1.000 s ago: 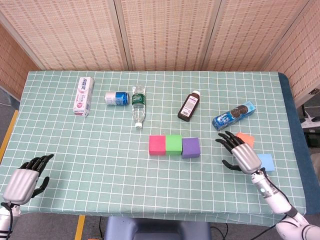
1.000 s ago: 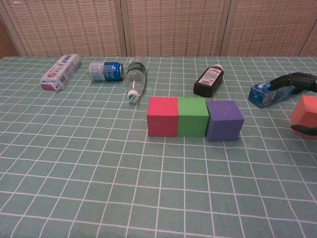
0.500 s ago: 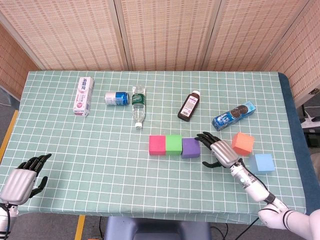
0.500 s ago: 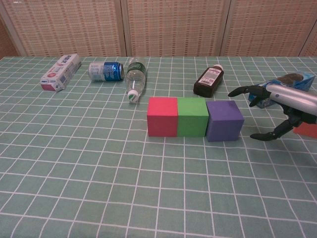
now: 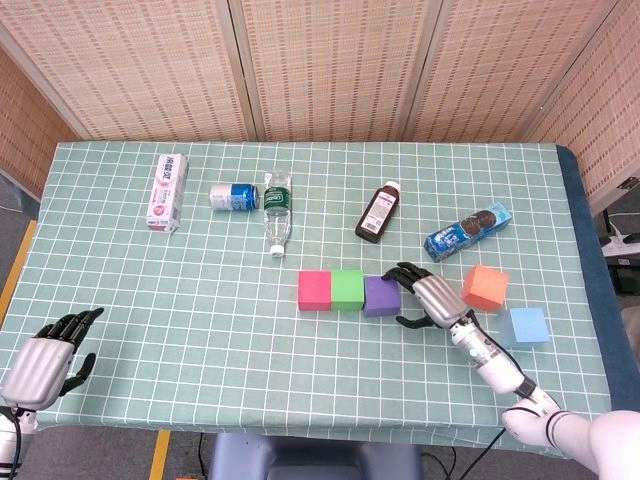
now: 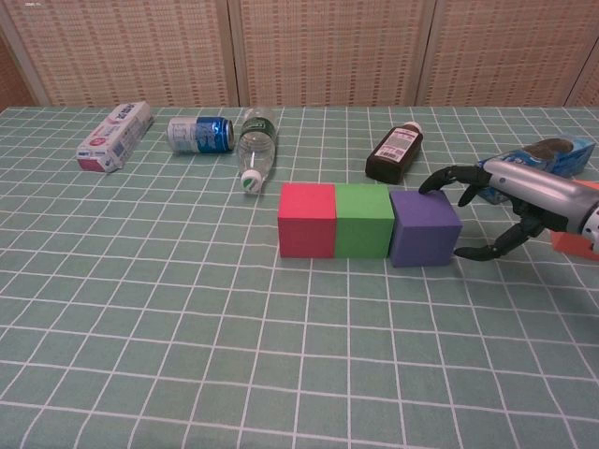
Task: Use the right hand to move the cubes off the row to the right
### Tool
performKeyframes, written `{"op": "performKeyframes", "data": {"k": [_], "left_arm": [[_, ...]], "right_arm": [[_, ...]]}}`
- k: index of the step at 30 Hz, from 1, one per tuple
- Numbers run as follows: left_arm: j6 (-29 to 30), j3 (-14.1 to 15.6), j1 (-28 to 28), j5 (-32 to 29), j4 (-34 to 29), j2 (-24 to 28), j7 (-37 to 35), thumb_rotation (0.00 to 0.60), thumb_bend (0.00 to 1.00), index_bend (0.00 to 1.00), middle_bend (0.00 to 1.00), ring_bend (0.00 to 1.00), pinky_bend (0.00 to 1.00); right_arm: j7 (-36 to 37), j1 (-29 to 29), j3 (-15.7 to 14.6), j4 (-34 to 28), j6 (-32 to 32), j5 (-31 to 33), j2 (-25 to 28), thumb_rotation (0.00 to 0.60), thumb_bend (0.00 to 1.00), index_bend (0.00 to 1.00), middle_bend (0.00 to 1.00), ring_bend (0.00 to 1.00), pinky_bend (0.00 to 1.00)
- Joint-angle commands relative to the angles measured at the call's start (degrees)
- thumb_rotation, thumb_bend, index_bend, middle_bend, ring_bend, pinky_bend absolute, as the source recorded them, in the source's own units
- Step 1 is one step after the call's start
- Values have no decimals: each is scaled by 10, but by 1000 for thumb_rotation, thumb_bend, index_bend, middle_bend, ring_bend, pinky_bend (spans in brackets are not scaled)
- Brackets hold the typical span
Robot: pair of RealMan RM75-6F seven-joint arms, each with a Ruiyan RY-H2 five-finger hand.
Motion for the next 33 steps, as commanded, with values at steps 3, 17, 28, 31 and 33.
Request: {"op": "performKeyframes", "data": {"k": [3, 17, 28, 31, 33], "left_arm": [[2, 0, 1, 1, 1, 0, 0, 600, 468, 132, 202, 219, 398], [-3, 1, -2, 3, -1, -1, 4, 600, 470, 132, 202, 218, 398], [-8, 1, -4, 1, -3, -3, 12, 600, 469, 132, 202, 219, 398], [-8, 1, -3, 0, -3, -3, 11, 600, 469, 132, 201, 218, 398], [-7, 1, -3, 0, -3, -2, 9, 600, 469, 132, 202, 219, 398]], "right_arm": [[3, -4, -3, 29, 16, 0, -15, 600, 128, 359, 379, 323, 485], [-92, -55, -4, -19, 95, 13, 35, 600, 129, 448, 457, 409, 576], [-226, -82, -27, -277, 8, 68, 201, 600, 128, 448, 456, 409, 577], [-221, -78, -38, -299, -12, 61, 222, 600, 128, 429, 455, 405, 569], [-207, -74, -45, -324, -29, 59, 243, 600, 128, 400, 455, 391, 545]]}}
